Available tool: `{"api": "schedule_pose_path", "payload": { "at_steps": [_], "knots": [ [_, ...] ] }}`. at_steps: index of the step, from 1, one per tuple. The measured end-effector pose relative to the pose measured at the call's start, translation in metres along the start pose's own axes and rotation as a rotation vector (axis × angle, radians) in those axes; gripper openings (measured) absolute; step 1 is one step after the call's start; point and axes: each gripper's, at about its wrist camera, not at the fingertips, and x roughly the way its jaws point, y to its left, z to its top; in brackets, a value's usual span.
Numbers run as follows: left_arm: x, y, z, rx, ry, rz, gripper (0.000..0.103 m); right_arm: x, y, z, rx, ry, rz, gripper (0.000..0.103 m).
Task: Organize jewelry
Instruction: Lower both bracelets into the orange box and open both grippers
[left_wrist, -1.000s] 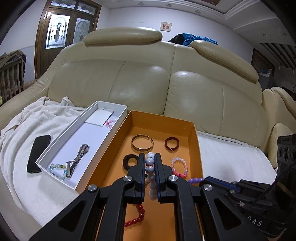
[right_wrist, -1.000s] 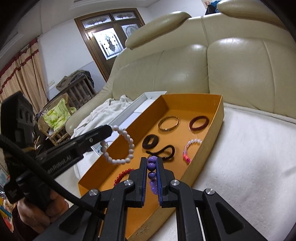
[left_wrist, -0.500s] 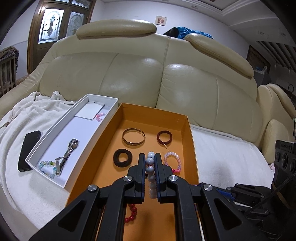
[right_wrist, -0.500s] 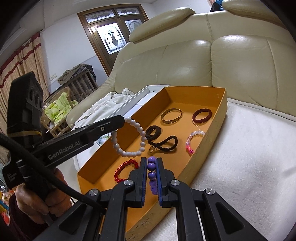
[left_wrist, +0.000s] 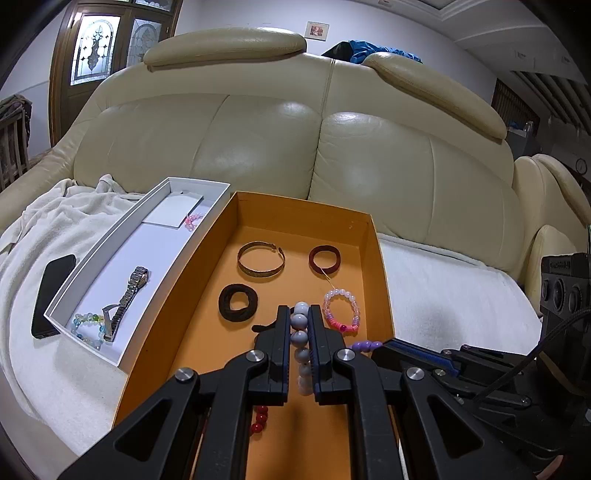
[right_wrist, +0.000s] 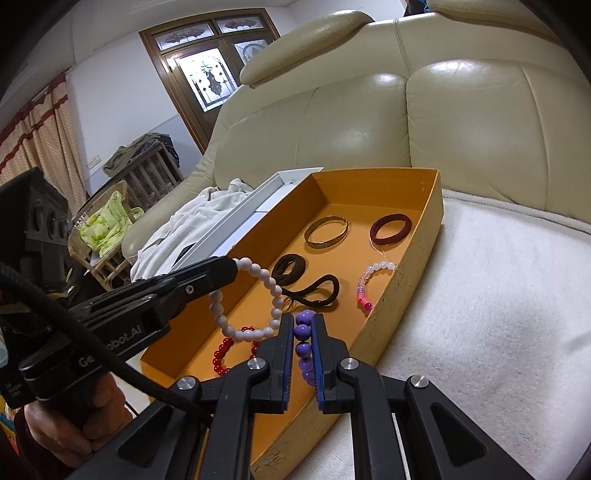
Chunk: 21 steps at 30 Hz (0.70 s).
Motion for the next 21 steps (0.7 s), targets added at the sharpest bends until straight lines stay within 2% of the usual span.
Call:
{"api": "schedule_pose_path", "payload": {
  "at_steps": [6,15,21],
  "knots": [
    [0.002,0.004,0.001,-0.009,0.005,0.010,0.009,-0.003,0.004,-0.005,-0.034,0.008,0.015,0.011],
    [0.007,0.003,0.002,0.005,0.027,-0.004,0.009,-0.018,0.017,-0.023,-0.104,0.023,0.092,0.010],
    [0.011,-0.004,0.002,0.019,0.041,-0.010,0.009,-0.016,0.027,-0.038,-0.164,0.054,0.100,0.010]
  ]
}}
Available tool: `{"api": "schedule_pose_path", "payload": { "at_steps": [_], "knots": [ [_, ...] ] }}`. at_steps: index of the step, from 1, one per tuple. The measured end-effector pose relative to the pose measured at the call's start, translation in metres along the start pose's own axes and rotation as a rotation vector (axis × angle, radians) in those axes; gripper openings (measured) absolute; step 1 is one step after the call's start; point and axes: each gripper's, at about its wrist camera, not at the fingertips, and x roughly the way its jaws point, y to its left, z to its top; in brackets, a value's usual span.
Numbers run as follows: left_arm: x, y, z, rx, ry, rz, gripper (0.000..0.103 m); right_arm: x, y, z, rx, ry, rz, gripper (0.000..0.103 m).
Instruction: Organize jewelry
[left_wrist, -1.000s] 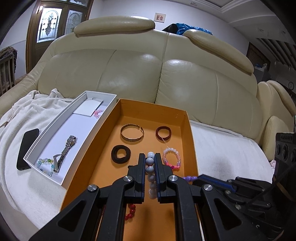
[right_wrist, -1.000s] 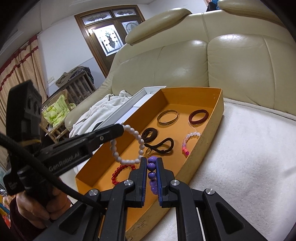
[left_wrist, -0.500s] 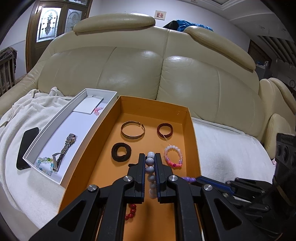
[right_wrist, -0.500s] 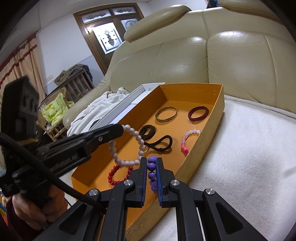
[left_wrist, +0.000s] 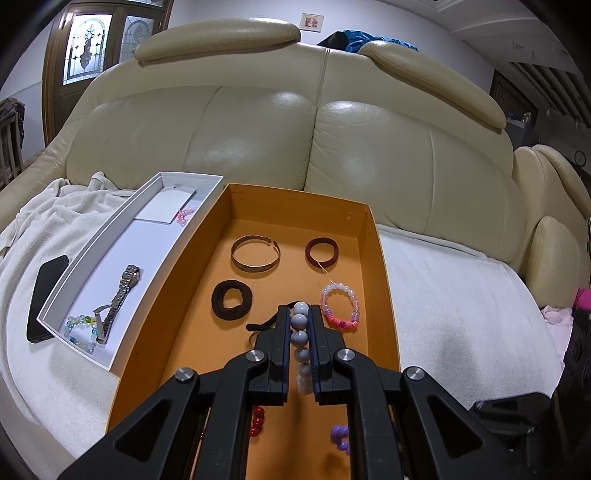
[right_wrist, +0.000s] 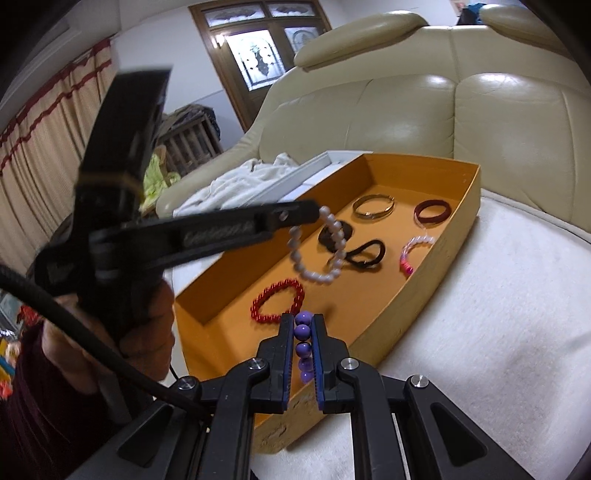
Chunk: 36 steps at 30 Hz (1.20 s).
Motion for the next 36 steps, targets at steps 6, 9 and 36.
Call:
{"api": "schedule_pose_path", "payload": {
  "at_steps": [6,9,36],
  "knots": [
    [0.006,-0.007,-0.001,0.015,0.028,-0.009,0.009,0.005,0.003,-0.010,-0.009,0.027,0.005,0.011],
    [0.008,-0.008,-0.002,0.016,0.041,-0.015,0.009,0.004,0.004,-0.011,-0.006,0.034,0.018,0.011],
    [-0.023,-0.001,-0.006,-0.001,-0.033,0.195,0.066,-0.045,-0.021,0.011,0.121,-0.103,-0.074,0.055]
  ]
}}
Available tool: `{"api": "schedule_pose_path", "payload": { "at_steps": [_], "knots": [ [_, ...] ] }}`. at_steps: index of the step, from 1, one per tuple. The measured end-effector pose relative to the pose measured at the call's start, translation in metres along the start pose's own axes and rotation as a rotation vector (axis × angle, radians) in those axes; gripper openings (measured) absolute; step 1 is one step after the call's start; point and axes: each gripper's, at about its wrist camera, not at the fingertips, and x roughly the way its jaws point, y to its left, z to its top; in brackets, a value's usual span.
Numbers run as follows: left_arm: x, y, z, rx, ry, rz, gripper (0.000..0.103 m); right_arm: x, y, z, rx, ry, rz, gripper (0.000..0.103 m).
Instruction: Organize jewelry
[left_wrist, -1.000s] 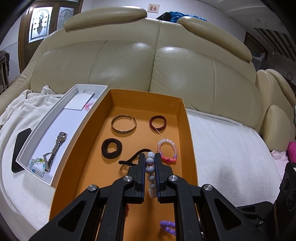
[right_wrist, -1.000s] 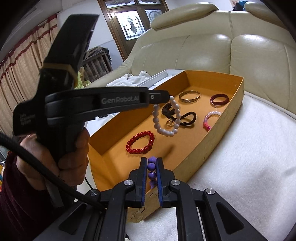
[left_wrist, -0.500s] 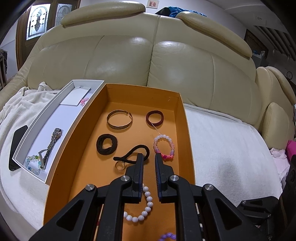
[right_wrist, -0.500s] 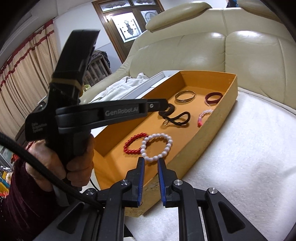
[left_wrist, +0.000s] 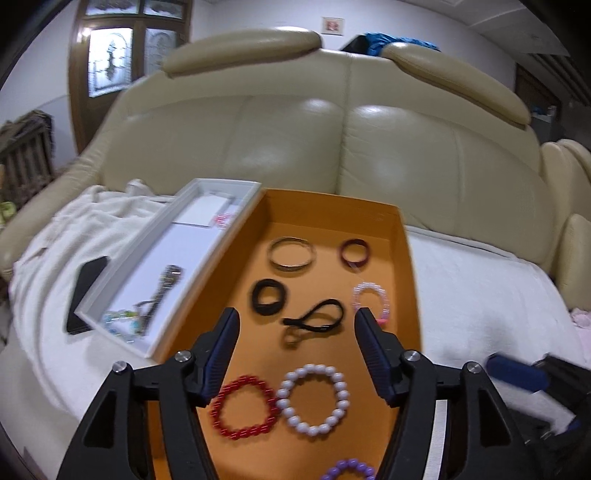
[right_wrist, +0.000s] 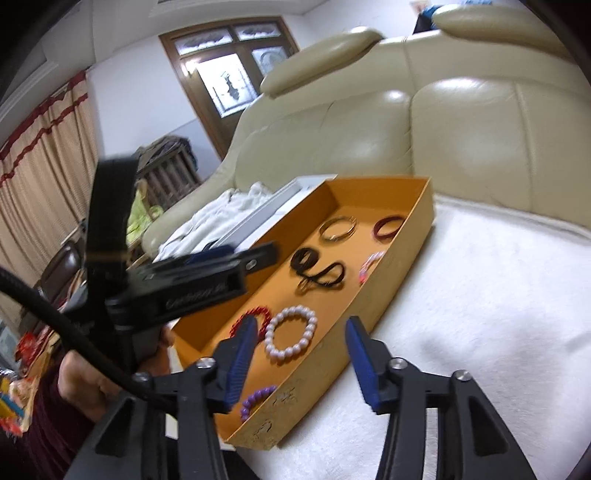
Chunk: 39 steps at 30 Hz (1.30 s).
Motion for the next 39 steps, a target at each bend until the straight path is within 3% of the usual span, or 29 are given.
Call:
{"api": "schedule_pose_path", "payload": {
  "at_steps": [3,5,12,17,26,39],
  "knots": [
    [-0.017,0.005,0.002,0.002,-0.027,0.098,0.069,-0.009,0.007,0.006,-0.020,-0.009,-0.064,0.056],
    [-0.031,0.008,-0.001,-0.002,-0.056,0.135,0.083,-0.016,0.013,0.009,-0.033,-0.027,-0.118,0.063],
    [-0.082,0.006,-0.021,0.031,-0.087,0.288,0.088,-0.049,0.034,0.016,-0.043,-0.054,-0.223,0.067],
    [-0.121,0.011,-0.029,-0.007,-0.097,0.298,0.088,-0.076,0.054,0.016,-0.023,-0.055,-0.264,0.068],
    [-0.193,0.014,-0.038,-0.011,-0.195,0.346,0.089,-0.123,0.093,0.009,-0.020,-0.076,-0.264,0.070],
    [-0.239,0.026,-0.038,-0.048,-0.243,0.384,0.089,-0.149,0.129,0.006,-0.069,-0.102,-0.263,0.072]
  ]
}}
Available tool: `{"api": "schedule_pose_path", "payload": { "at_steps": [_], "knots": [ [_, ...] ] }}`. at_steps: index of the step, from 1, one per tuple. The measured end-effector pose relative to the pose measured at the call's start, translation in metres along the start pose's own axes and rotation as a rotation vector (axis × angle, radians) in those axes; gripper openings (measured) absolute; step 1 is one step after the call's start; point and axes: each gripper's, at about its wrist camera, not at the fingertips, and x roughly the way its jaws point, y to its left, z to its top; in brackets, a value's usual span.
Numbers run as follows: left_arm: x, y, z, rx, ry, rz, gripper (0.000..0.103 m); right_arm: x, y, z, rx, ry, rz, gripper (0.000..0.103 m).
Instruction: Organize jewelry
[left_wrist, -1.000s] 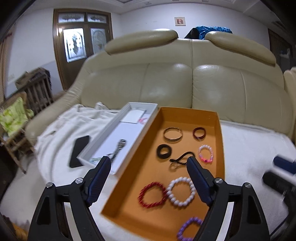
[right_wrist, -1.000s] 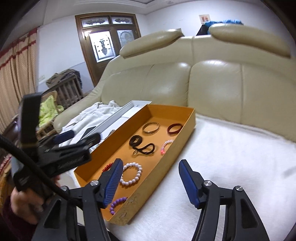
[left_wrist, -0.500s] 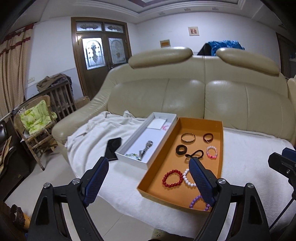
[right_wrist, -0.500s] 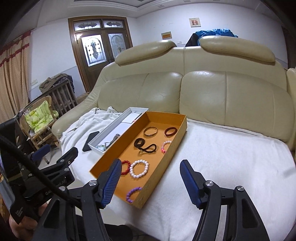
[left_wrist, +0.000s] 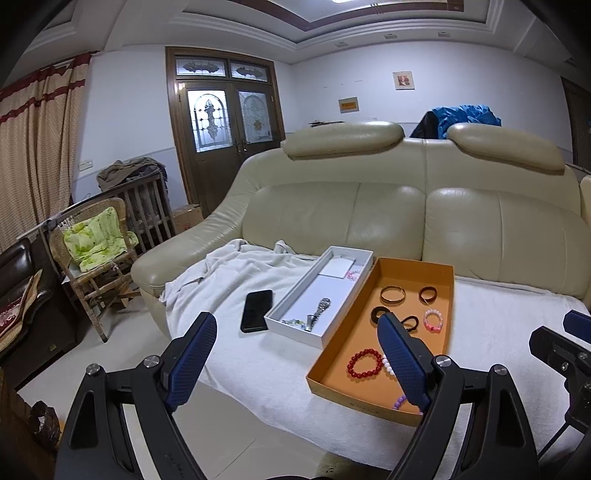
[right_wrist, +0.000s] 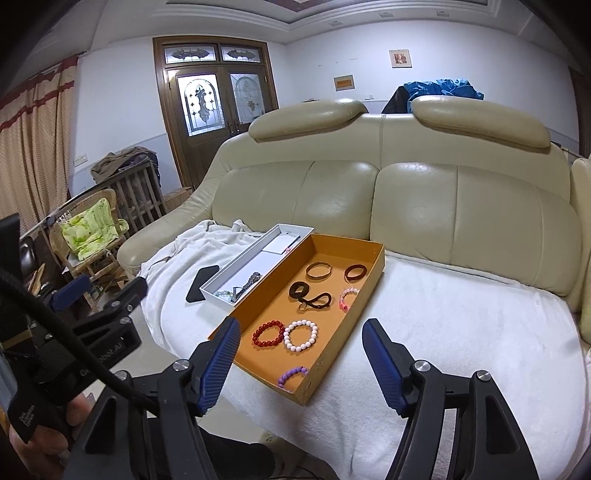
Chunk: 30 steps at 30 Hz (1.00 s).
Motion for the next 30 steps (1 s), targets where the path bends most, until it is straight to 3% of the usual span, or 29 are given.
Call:
{"api": "schedule_pose_path", "payload": {
  "at_steps": [30],
  "knots": [
    [0.002,0.005,-0.002,-0.013,0.012,0.019,0.089,0.009,0.013,-0.004,-0.020,0.013,0.014,0.073]
  ]
}}
